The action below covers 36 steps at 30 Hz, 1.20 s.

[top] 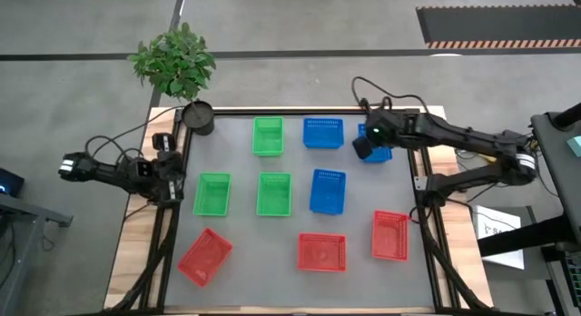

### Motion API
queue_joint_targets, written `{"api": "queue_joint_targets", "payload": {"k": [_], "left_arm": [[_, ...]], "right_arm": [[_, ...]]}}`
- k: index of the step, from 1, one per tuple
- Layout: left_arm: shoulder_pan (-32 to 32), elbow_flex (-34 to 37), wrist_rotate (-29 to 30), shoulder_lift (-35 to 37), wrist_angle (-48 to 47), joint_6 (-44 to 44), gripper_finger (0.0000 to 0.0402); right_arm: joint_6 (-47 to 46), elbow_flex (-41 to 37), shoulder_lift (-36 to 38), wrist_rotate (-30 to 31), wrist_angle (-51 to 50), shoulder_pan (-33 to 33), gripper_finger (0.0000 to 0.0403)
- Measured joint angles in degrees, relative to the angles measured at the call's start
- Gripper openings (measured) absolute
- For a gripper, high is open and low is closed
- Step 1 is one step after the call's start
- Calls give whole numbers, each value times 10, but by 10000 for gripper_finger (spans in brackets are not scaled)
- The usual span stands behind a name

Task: Stack baskets by color
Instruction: Stack the top right blue basket on the top blue basket

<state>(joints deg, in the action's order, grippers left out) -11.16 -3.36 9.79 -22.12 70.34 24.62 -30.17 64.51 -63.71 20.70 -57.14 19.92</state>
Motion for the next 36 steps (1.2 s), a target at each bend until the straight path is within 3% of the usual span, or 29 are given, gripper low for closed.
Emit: {"api": "queue_joint_targets", "payload": {"k": [6, 10, 18, 25, 28, 33, 36], "left_arm": [[0, 1, 11, -16, -6, -1, 8], [0, 2, 11, -20, -5, -2, 8], [0, 7, 11, -19, -5, -2, 8], [0, 8, 11, -16, -4, -2, 8], [0, 9, 13, -17, -5, 5, 8], [0, 9, 28, -17, -5, 17, 8], [0, 9, 42, -17, -4, 18, 8]], "right_arm": [[32, 41, -99, 7, 18, 0, 31], [19, 83, -173, 44, -52, 20, 40], [21, 121, -270, 89, -140, 57, 136], [31, 93, -277, 58, -138, 72, 210], [26, 77, -257, 41, -119, 73, 220], [31, 43, -213, -37, -50, 72, 219], [16, 6, -187, -42, -1, 72, 219]]}}
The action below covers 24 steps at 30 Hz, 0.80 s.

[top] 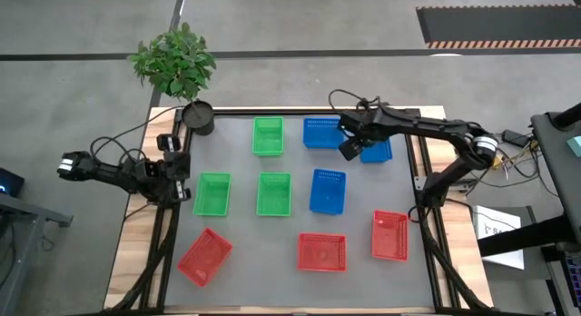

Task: Stack baskets by color
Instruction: Stack the top right blue basket on the top blue basket

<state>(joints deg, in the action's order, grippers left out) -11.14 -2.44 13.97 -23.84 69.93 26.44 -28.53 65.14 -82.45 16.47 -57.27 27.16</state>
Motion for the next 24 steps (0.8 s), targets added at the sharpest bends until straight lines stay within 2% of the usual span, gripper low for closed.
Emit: {"api": "queue_joint_targets", "payload": {"k": [8, 17, 20, 24], "left_arm": [[0, 0, 2, 0, 1, 9, 8], [0, 0, 2, 0, 2, 20, 8], [0, 0, 3, 0, 2, 27, 8], [0, -2, 3, 0, 4, 28, 8]], "right_arm": [[-38, -102, 26, 0, 101, 0, 219], [-51, -152, 11, 0, 180, 0, 215], [-61, -156, 10, 0, 180, 0, 196], [-68, -157, 10, 1, 182, 0, 152]]}}
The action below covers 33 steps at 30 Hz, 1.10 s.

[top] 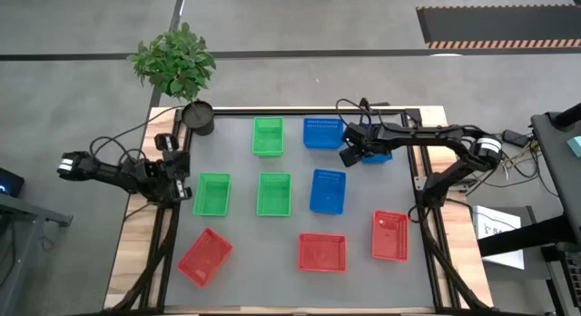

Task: Stack baskets by color
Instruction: Stack the top right blue basket on the top blue basket

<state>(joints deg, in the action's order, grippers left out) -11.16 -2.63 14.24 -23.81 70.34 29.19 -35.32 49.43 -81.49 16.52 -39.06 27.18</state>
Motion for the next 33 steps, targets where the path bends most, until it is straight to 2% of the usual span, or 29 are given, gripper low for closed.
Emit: {"api": "queue_joint_targets", "payload": {"k": [7, 12, 16, 22, 33], "left_arm": [[0, 0, 0, 0, 2, 3, 8], [0, 0, 0, 0, 3, 14, 8], [0, 0, 3, 0, 3, 19, 8], [0, 0, 42, 0, 3, 42, 8], [0, 5, 43, 0, 8, 42, 8]], "right_arm": [[-4, 0, 0, 0, -1, 0, 61], [-13, 0, 0, 0, -13, -2, 16], [-13, 0, 5, 2, -31, -2, 11], [16, -1, 38, 23, -64, -2, 10], [98, 4, 173, 22, -122, -3, 9]]}}
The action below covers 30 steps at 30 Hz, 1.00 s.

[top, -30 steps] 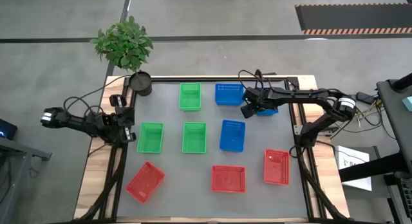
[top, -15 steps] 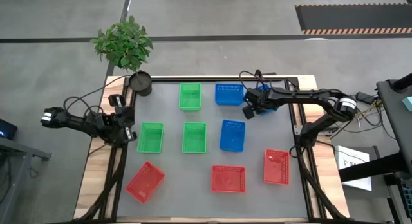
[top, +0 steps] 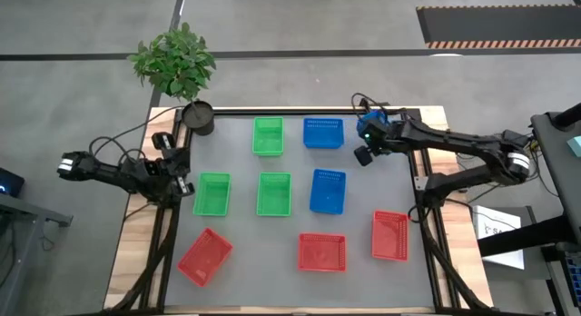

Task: Stack baskets by color
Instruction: Stack the top right blue basket on the top blue basket

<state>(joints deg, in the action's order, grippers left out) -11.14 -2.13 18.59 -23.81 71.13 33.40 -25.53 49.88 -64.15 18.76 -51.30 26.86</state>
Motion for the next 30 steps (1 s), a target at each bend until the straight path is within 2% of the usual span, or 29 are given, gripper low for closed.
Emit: {"api": "queue_joint_targets", "payload": {"k": [5, 9, 14, 18, 21, 25, 30], "left_arm": [[0, 5, 4, -6, -10, 3, 8], [0, -2, 4, -5, 23, 5, 8], [0, 0, 4, 1, 29, 4, 8], [0, 2, 4, -4, 29, 0, 8], [0, 3, 4, -12, 26, 0, 8], [0, 3, 4, -20, 20, -1, 8], [0, 3, 4, -19, 20, -1, 8]], "right_arm": [[56, 48, 38, -12, -15, -10, 9], [139, 108, 29, -23, -17, -24, 9], [252, 191, -29, -89, -20, -36, 9], [411, 250, -84, -160, -34, -37, 9], [506, 277, -126, -169, -33, -36, 9], [587, 290, -174, -167, -32, -35, 9], [590, 290, -221, -166, 16, -16, 9]]}}
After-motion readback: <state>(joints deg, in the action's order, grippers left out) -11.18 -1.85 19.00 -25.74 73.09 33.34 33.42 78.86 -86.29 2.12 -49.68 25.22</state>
